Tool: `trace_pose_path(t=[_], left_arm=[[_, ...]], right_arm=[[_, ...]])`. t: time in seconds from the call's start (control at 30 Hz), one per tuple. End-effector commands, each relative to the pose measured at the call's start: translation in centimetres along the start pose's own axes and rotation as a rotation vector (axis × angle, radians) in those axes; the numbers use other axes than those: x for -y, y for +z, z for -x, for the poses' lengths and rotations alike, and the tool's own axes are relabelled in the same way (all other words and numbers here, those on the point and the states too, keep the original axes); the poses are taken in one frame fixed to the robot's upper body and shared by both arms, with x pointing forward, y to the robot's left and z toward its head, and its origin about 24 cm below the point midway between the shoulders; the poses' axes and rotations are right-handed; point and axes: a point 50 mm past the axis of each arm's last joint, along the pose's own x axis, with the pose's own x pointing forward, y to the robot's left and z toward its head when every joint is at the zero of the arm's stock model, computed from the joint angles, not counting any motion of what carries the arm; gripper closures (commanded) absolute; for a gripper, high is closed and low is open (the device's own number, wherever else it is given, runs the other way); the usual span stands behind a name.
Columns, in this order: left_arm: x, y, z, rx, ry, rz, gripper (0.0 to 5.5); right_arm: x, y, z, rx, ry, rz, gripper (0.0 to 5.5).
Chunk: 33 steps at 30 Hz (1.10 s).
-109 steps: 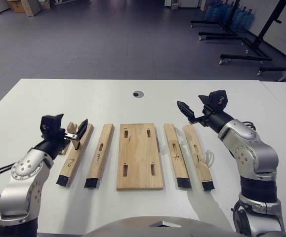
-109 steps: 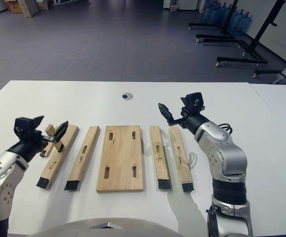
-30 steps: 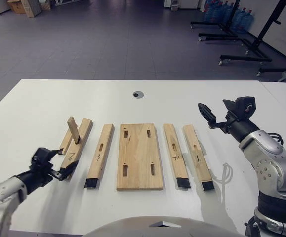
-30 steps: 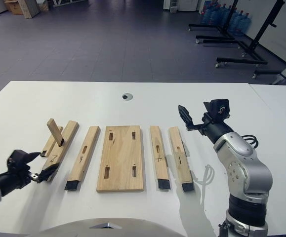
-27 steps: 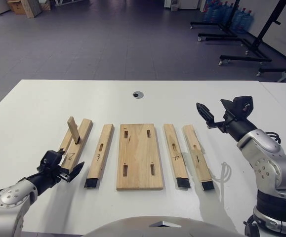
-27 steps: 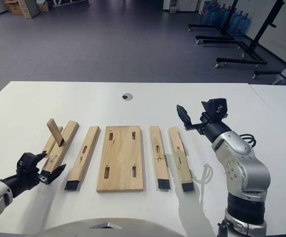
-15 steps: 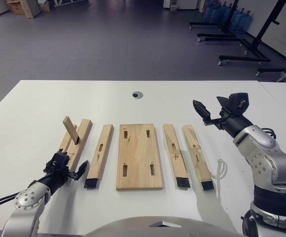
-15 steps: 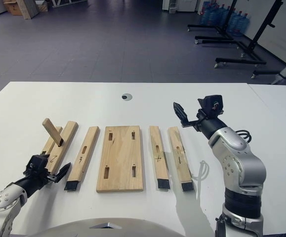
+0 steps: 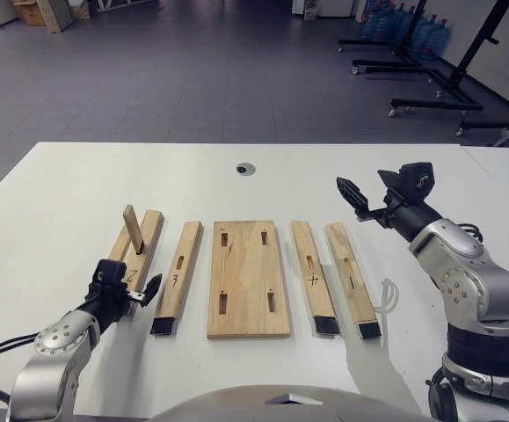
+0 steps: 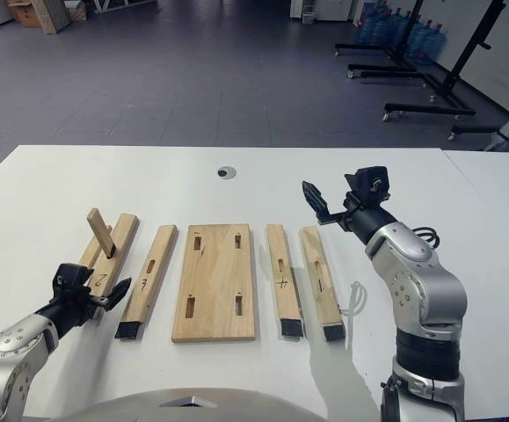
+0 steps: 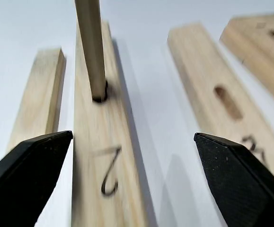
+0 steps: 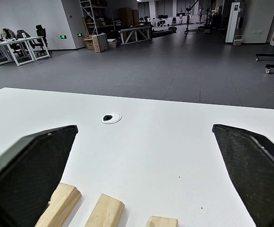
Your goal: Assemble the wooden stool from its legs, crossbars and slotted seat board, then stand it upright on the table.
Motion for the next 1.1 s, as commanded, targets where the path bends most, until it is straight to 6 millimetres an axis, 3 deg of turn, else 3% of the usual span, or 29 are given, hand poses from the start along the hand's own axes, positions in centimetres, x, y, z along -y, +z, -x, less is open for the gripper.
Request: trace_pose_path(t=[0.03, 0.4, 0.8, 1.1], left_arm=[[-0.3, 2.1, -0.3, 0.015, 0.006, -0.026, 0.79], [-0.9, 1.6, 1.0, -0.043, 0.117, -0.113, 0.79], [-0.1, 0.1, 0.7, -0.168, 0.131, -0.107, 0.79], [-0.1, -0.6, 0.7, -0.233, 0.129, -0.09, 2.3]], right_arm=[[-0.3, 0.3, -0.3, 0.012, 0.007, 0.001, 0.24], [-0.6, 0.1, -0.5, 0.012, 0.014, -0.007, 0.24], [-0.6, 0.0, -0.2, 0.012, 0.002, -0.011, 0.24], [-0.7, 0.0, -0.4, 0.011, 0.005, -0.014, 0.24]])
